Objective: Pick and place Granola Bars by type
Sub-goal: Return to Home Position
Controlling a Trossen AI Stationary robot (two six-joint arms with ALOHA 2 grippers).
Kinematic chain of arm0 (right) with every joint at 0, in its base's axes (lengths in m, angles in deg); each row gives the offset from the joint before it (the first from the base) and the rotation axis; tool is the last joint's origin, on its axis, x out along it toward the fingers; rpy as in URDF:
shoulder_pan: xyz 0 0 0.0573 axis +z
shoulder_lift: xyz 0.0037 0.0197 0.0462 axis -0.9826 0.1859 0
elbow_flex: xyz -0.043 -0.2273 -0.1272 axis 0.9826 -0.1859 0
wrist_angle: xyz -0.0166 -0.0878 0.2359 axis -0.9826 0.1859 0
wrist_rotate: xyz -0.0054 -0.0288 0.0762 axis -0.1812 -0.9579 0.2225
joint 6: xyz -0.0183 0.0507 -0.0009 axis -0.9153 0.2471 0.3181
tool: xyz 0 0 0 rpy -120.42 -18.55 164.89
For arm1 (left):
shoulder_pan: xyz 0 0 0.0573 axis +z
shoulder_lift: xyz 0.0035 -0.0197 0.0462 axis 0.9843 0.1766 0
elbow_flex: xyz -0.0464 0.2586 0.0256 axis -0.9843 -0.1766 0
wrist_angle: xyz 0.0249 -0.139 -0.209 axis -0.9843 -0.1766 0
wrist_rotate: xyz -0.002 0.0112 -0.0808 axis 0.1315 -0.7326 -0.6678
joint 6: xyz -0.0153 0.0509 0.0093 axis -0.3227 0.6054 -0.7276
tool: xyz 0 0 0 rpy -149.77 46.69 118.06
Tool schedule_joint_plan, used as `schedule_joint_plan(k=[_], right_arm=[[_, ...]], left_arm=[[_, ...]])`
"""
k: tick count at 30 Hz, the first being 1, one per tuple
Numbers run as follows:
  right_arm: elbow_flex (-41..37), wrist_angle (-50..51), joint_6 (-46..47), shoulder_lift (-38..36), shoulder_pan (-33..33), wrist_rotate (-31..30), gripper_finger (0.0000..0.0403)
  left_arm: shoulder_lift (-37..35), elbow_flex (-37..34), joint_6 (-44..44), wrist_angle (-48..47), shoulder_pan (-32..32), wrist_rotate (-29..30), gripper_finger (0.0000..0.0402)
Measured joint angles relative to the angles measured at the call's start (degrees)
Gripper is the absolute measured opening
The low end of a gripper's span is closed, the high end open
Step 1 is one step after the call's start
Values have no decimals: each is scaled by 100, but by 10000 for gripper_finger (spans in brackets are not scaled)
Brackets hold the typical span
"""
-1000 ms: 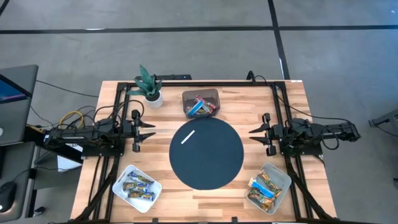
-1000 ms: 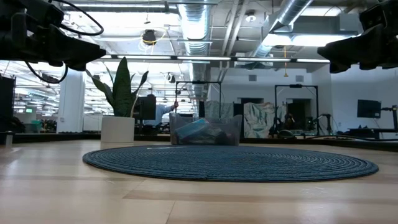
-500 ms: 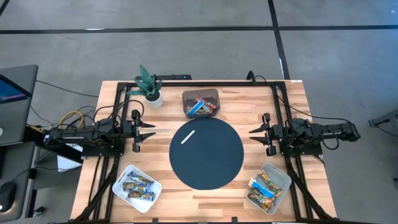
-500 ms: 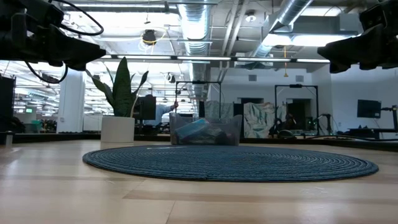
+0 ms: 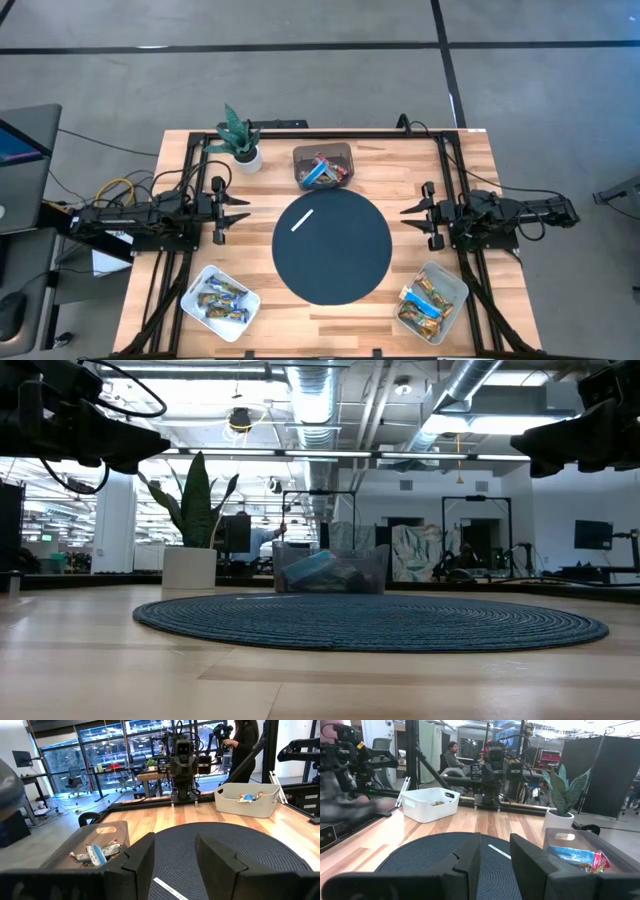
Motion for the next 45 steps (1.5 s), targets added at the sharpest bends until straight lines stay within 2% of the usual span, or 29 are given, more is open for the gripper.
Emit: schedule_joint_plan(k=[45], right_arm=[[1,1,1,-1,1,-2,98]], left_arm=[[1,-2,-46,0,0,-1,137]])
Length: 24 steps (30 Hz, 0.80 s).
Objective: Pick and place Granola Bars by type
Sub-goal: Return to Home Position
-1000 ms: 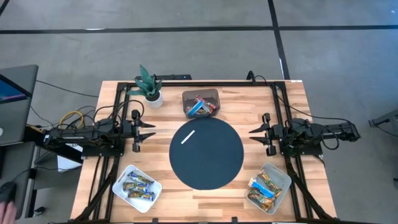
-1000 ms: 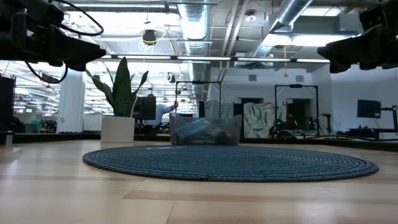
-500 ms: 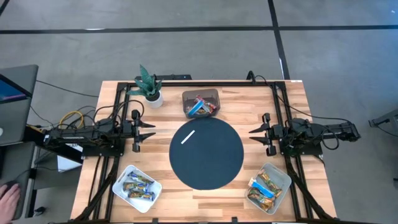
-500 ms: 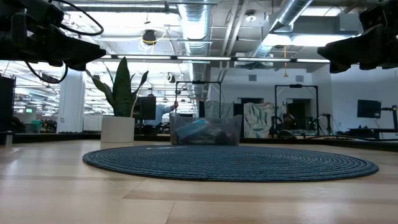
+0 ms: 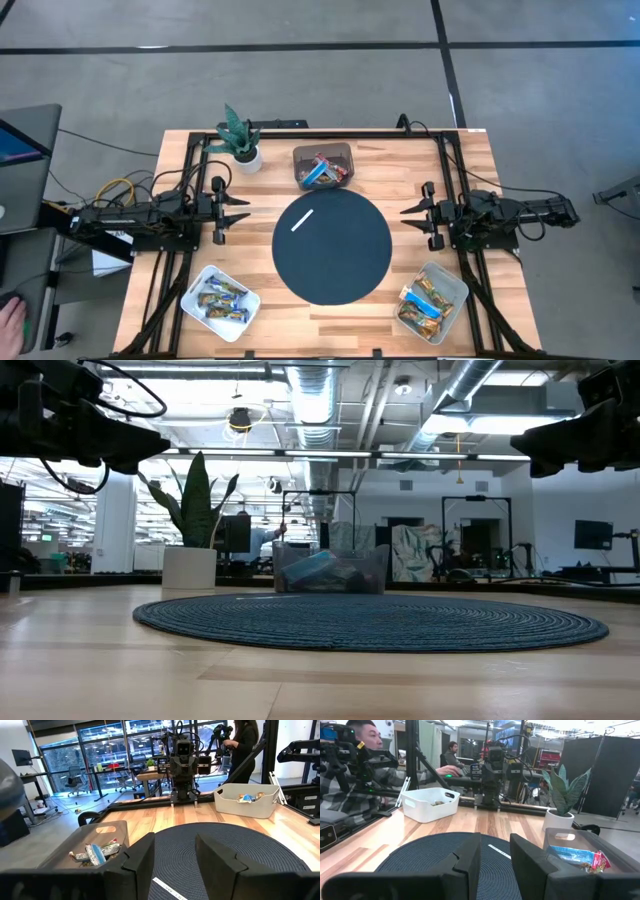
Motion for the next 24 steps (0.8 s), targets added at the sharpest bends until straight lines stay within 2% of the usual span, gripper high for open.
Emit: schedule_joint_plan(k=[24], right_arm=[[-1,-1,1,1,-1,0,98]], left_arm=[[1,0,-6,0,0,-1,137]])
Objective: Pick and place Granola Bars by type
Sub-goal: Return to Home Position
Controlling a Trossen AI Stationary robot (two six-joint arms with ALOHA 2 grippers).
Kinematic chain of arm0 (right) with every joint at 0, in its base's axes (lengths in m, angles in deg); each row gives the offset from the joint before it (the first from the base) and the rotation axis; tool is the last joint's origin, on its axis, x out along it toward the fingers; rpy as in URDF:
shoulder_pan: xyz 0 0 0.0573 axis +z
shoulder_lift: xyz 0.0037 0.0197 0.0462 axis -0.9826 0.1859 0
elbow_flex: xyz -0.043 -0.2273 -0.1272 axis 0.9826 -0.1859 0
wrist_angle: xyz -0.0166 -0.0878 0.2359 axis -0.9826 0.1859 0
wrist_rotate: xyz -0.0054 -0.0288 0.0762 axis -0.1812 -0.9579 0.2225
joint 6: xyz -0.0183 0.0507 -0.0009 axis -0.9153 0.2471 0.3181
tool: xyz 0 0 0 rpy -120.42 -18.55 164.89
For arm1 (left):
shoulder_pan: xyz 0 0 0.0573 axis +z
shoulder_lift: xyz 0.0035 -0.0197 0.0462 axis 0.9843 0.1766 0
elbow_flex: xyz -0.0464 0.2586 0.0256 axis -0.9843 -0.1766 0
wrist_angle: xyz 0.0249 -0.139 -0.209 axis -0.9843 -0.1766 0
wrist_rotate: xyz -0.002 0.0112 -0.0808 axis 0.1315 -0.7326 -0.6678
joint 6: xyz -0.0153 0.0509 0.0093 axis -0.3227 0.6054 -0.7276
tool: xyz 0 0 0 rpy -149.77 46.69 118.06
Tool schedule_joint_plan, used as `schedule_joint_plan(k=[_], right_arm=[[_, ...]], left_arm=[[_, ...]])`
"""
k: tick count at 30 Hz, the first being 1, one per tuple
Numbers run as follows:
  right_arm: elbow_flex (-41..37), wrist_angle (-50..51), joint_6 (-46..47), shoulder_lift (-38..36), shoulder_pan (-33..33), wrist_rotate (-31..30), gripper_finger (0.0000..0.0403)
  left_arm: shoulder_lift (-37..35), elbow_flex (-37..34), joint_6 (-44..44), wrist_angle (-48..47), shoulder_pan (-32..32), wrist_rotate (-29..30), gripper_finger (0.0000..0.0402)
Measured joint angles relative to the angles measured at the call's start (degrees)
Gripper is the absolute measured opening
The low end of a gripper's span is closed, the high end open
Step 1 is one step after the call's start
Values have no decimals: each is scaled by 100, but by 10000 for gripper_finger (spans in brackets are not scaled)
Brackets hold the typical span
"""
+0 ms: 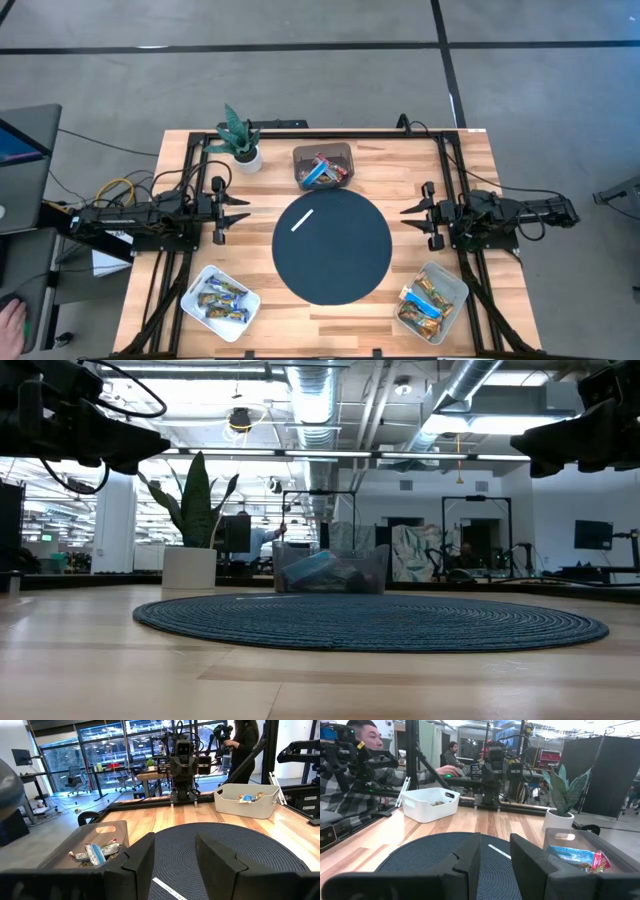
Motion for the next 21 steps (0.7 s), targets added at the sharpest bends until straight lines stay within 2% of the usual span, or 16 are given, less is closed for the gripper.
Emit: schedule_joint_plan(k=[21], right_arm=[[0,0,-2,0,0,0,98]], left_arm=[[-2,1,69,-2,0,0,137]])
